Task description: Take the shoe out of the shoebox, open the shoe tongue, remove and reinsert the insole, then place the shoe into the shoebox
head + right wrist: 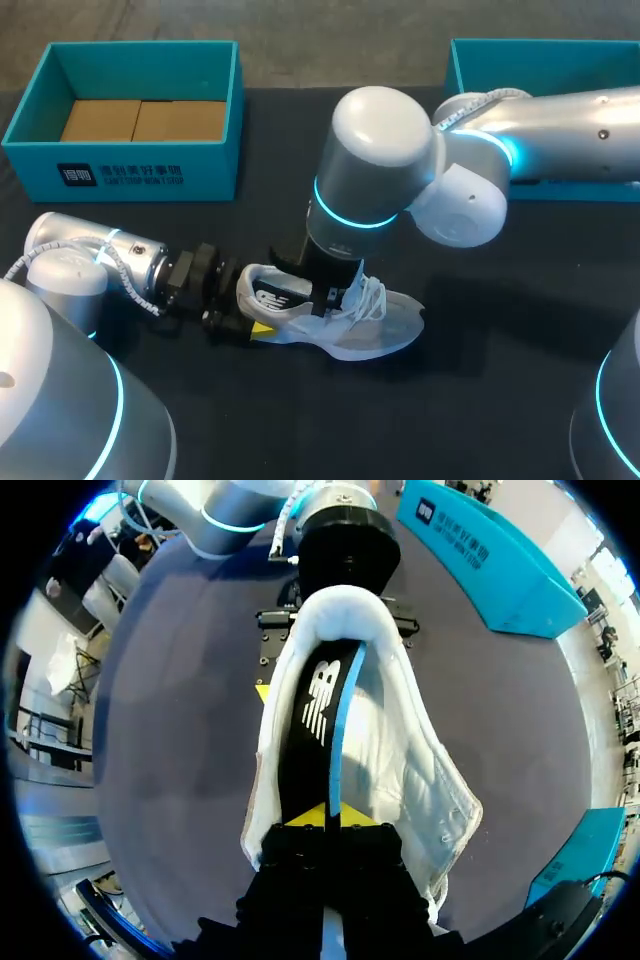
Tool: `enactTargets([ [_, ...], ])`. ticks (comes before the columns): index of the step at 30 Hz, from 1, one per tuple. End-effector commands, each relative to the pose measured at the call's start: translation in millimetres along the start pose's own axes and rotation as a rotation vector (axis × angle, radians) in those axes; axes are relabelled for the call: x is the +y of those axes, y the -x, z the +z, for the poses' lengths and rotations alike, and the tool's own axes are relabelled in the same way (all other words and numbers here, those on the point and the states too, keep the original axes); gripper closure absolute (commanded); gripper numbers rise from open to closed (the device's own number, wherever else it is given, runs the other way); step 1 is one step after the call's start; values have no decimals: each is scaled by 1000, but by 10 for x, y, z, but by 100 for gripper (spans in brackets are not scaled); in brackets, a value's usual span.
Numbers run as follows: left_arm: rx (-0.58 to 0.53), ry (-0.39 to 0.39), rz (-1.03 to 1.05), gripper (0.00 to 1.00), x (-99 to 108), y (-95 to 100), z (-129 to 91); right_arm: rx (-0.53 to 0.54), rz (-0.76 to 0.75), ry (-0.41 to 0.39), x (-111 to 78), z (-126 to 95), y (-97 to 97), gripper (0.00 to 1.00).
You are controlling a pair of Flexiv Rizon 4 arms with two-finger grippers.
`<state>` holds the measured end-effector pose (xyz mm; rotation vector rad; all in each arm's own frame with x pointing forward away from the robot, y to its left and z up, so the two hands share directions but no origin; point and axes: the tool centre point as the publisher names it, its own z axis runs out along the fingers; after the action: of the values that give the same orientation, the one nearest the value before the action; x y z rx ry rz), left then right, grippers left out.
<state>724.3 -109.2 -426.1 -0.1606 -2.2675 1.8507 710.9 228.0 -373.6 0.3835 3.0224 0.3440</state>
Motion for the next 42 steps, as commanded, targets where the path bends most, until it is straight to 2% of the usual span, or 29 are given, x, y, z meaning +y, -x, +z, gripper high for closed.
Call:
enactTargets([
  [1,-1,1,0,100,5,12,32,-9,-2,57,-44,-7,14,100],
  [14,-1,1,0,100,5,12,32,-73,11,164,-180,-114,-18,100],
  [26,-1,1,0,100,5,12,32,-151,-27,263,-188,-263,-1,100],
  [27,-1,1,0,100,5,12,32,-164,-33,293,-191,-275,5,100],
  [32,-1,1,0,100,5,12,32,-172,-35,308,-207,-288,17,100],
  [33,-1,1,0,100,5,12,32,-183,-42,337,-214,-289,20,100],
  [41,-1,1,0,100,5,12,32,-163,-64,306,-177,-299,43,100],
  [42,-1,1,0,100,5,12,32,-149,-65,281,-155,-296,50,100],
])
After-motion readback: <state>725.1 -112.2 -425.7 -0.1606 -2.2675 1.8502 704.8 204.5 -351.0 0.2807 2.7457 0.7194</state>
